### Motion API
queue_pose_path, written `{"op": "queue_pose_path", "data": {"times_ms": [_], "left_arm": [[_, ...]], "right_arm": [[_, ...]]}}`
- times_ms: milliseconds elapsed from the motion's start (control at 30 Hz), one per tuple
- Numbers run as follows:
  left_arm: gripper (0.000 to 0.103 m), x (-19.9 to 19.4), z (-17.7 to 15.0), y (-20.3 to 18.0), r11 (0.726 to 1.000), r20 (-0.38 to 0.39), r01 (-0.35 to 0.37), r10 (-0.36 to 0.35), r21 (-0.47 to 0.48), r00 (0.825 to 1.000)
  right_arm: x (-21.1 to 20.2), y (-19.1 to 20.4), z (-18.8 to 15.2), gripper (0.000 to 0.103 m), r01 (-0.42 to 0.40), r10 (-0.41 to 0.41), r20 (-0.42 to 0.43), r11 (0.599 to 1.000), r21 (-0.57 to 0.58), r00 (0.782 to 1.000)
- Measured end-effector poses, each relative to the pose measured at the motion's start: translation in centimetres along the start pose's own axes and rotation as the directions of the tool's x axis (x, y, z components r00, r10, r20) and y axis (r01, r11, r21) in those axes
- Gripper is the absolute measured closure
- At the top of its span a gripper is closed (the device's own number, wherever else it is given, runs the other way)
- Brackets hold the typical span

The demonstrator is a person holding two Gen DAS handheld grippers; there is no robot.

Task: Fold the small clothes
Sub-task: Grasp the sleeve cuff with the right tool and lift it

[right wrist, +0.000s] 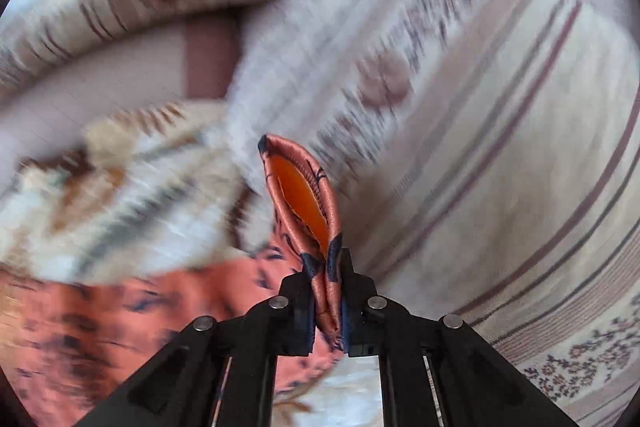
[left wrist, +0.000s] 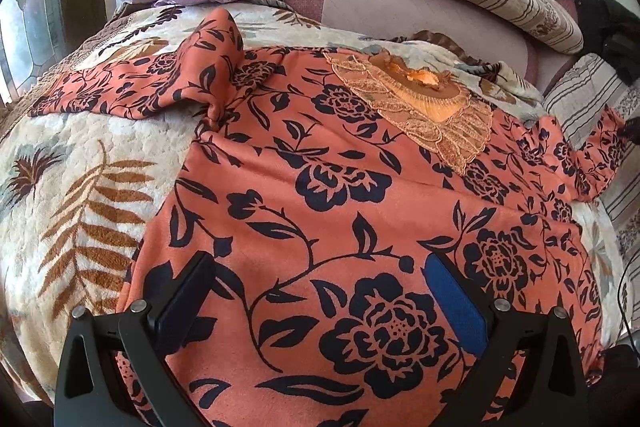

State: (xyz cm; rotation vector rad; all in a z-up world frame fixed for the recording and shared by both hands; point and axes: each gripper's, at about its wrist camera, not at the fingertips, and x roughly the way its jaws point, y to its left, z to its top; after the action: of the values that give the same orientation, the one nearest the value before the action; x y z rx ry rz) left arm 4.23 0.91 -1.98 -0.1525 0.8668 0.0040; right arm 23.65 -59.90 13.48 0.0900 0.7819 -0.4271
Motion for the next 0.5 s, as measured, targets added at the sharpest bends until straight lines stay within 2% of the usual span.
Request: {"op": "queue_pose_path", "data": {"times_ms": [67, 133, 167, 267, 367, 433, 467, 500], "left_arm": [[0.0, -0.9, 0.2, 0.3, 1.0, 0.022, 0.018, -0.018, -0.016, 1.0], [0.0, -1.7, 0.4, 0.8, 0.999, 0.039, 0.035, -0.033, -0.035, 0.999], [0.0, -2.1, 0.4, 1.0, 0.998, 0.048, 0.04, -0.037, -0.043, 0.998], [0.0, -3.1, 0.5, 1.9, 0.996, 0.071, 0.059, -0.054, -0.07, 0.996], [0.0, -3.9, 0.6, 2.7, 0.994, 0.094, 0.069, -0.061, -0.09, 0.994], [0.0, -4.2, 0.6, 3.2, 0.992, 0.103, 0.071, -0.061, -0.104, 0.993], [0.0, -4.4, 0.6, 3.5, 0.991, 0.105, 0.073, -0.061, -0.114, 0.993], [0.0, -4.4, 0.6, 3.9, 0.989, 0.108, 0.075, -0.061, -0.124, 0.992]], "right_arm": [[-4.8, 2.1, 1.6, 0.094, -0.134, 0.132, 0.049, 0.991, 0.031, 0.99], [-10.0, 4.9, 2.8, 0.094, -0.274, 0.27, 0.098, 0.961, 0.031, 0.958], [-12.4, 6.7, 3.2, 0.094, -0.342, 0.337, 0.115, 0.939, 0.024, 0.934], [-18.4, 12.7, 3.2, 0.094, -0.509, 0.507, 0.141, 0.86, -0.018, 0.851], [-22.4, 19.1, 1.3, 0.094, -0.635, 0.636, 0.129, 0.77, -0.051, 0.761], [-23.0, 23.8, -1.0, 0.093, -0.716, 0.716, 0.098, 0.697, -0.044, 0.691], [-22.9, 25.7, -2.5, 0.091, -0.742, 0.741, 0.087, 0.67, -0.033, 0.666], [-22.3, 27.6, -4.2, 0.091, -0.774, 0.773, 0.064, 0.633, -0.017, 0.631]]}}
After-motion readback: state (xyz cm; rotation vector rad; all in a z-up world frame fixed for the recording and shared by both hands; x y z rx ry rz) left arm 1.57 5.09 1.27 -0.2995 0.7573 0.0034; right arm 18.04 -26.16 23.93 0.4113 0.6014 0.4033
